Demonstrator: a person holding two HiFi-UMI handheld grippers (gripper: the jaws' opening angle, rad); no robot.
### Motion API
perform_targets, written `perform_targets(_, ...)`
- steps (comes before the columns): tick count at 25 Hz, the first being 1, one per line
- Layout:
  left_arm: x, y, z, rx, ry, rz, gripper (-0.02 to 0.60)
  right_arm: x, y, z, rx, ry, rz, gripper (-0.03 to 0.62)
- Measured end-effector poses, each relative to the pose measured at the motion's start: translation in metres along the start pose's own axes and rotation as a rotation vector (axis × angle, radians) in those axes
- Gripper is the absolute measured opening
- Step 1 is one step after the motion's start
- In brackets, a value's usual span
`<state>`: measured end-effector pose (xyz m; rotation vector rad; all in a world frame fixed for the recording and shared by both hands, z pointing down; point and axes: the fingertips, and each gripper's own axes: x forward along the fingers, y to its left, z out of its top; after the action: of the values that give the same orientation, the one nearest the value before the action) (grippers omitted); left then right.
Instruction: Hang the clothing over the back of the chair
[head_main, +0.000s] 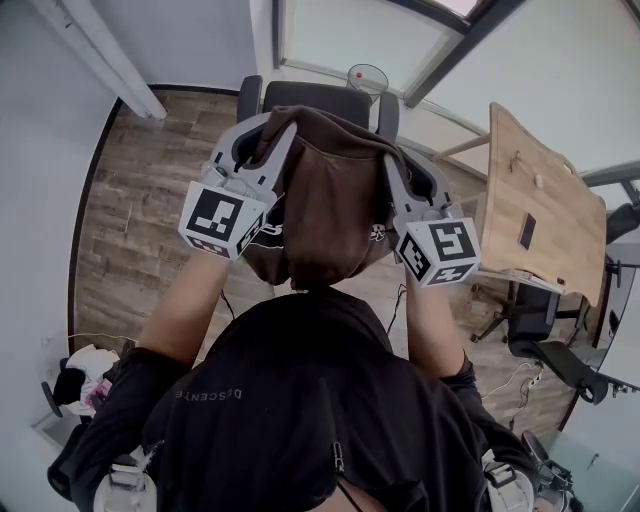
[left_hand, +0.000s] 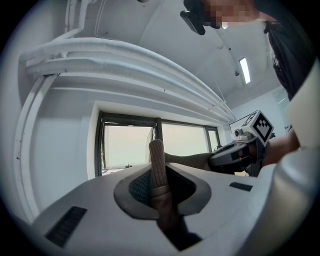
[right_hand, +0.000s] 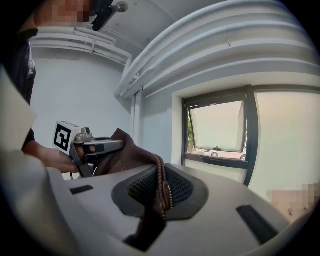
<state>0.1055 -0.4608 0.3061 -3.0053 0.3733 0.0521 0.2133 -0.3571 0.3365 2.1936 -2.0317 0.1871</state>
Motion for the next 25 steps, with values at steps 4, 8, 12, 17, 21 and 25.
perform_targets(4, 0.01, 0.007, -0.017, -0.014, 0.025, -0.012, 0.054, 0.015, -0.006, -0.012, 0.016, 0.023, 0.014, 0.046)
perform_targets(8, 0.016, 0.01, -0.032, -0.019, 0.051, -0.014, 0.054, 0.024, -0.01, -0.024, 0.03, 0.045, 0.031, 0.046)
perform_targets(12, 0.023, 0.015, -0.046, -0.027, 0.08, -0.014, 0.054, 0.035, -0.015, -0.035, 0.044, 0.067, 0.047, 0.048)
perform_targets(17, 0.028, 0.021, -0.062, -0.047, 0.12, -0.011, 0.054, 0.049, -0.019, -0.047, 0.063, 0.109, 0.069, 0.048)
perform_targets(21, 0.034, 0.023, -0.073, -0.071, 0.163, -0.016, 0.054, 0.057, -0.022, -0.058, 0.08, 0.153, 0.085, 0.049)
perform_targets(25, 0.04, 0.026, -0.085, -0.086, 0.199, -0.014, 0.054, 0.065, -0.024, -0.067, 0.093, 0.186, 0.096, 0.049)
